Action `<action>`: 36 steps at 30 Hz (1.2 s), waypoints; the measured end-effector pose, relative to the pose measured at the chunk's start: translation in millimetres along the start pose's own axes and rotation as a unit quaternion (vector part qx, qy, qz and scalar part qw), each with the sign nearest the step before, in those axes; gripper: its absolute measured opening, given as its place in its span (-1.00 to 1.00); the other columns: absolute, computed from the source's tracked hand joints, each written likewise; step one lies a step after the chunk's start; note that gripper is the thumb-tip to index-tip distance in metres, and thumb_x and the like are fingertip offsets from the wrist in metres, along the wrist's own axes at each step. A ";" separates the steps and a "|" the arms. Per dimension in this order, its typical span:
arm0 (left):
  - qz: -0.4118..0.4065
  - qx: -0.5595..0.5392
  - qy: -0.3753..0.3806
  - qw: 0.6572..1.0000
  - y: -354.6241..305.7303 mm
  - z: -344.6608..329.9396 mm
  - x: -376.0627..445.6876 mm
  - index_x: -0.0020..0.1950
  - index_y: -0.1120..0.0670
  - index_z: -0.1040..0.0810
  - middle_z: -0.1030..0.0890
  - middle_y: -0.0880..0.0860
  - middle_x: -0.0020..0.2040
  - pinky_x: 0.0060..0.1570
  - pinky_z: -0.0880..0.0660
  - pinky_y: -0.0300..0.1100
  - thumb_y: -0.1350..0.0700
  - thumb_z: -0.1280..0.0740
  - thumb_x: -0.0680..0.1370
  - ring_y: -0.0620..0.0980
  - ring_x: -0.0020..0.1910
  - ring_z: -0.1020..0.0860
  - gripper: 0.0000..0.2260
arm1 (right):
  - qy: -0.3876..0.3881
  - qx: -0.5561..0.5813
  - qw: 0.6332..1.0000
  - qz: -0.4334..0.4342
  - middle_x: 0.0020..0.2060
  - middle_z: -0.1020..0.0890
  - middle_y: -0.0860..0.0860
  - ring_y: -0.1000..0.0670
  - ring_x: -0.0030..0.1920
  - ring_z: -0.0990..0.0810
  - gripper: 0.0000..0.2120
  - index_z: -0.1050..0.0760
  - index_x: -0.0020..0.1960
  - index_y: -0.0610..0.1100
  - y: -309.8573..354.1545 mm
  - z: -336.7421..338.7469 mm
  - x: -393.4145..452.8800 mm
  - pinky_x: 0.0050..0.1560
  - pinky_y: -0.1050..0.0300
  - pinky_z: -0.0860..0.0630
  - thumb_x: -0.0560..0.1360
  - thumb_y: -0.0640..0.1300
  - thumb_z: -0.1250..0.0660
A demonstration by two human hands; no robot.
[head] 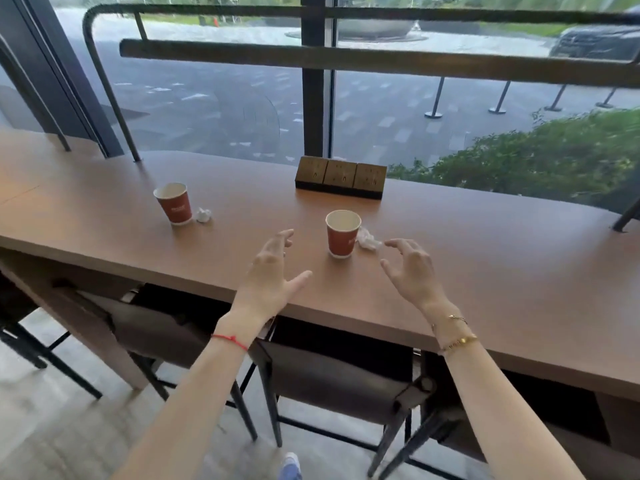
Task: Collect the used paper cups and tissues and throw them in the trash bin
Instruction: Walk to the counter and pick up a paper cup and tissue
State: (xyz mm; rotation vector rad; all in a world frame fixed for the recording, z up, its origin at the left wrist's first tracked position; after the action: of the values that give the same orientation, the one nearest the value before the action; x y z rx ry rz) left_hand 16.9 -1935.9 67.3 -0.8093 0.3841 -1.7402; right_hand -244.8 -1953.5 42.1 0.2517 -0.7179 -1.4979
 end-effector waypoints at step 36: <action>0.062 -0.064 -0.017 0.996 42.5 -47.8 79.6 0.20 -0.19 -0.38 -0.54 -0.25 0.06 0.05 -0.49 -0.21 -0.08 -0.57 0.29 -0.24 0.09 -0.50 -0.43 | 0.057 0.132 0.989 0.038 -0.18 -0.59 0.12 0.19 -0.22 -0.54 -0.85 -0.57 -0.15 -0.02 -19.5 -52.2 87.7 -0.25 0.44 -0.38 0.45 -0.27 -0.34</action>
State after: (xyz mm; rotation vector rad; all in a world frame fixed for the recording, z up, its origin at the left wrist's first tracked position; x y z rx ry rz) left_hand 3.0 -2030.9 32.6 -0.8867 0.5160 -1.5966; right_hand -238.1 -2053.5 14.8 0.5019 -0.8231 -1.3046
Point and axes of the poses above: each hand's wrist, its own x-axis towards the middle knuckle, its own z-axis out of the back of the hand, y = z × x, the point moved 8 cm from there along x, towards the middle knuckle
